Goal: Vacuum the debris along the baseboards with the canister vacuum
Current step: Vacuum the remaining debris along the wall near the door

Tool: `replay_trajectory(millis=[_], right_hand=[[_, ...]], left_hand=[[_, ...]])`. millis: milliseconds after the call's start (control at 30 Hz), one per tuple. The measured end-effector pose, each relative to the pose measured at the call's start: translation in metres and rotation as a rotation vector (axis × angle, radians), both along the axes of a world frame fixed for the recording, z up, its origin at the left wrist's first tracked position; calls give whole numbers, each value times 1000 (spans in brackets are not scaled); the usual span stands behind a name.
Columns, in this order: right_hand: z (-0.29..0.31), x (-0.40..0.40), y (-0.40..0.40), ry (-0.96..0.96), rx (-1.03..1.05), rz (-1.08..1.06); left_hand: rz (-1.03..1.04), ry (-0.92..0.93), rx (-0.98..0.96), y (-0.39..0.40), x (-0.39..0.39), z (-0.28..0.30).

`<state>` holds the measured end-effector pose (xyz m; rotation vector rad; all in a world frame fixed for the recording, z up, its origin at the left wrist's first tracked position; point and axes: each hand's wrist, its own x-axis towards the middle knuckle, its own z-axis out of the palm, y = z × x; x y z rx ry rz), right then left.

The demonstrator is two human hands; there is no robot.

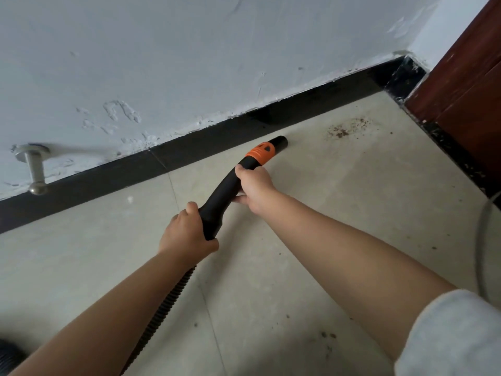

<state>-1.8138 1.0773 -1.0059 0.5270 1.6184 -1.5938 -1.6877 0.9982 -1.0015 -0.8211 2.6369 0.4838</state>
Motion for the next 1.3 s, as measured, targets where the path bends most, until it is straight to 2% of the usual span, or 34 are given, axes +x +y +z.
replay_trajectory(millis=[233, 433, 967, 1300], right_hand=[[3, 4, -8, 3, -5, -45], [8, -26, 37, 6, -34, -160], [16, -97, 119, 18, -35, -217], [18, -134, 150, 11, 80, -276]], left_hand=[[-63, -25, -16, -13, -1, 12], [-142, 1, 11, 26, -39, 21], [-200, -9, 5, 105, -115, 25], [-230, -9, 34, 140, -156, 26]])
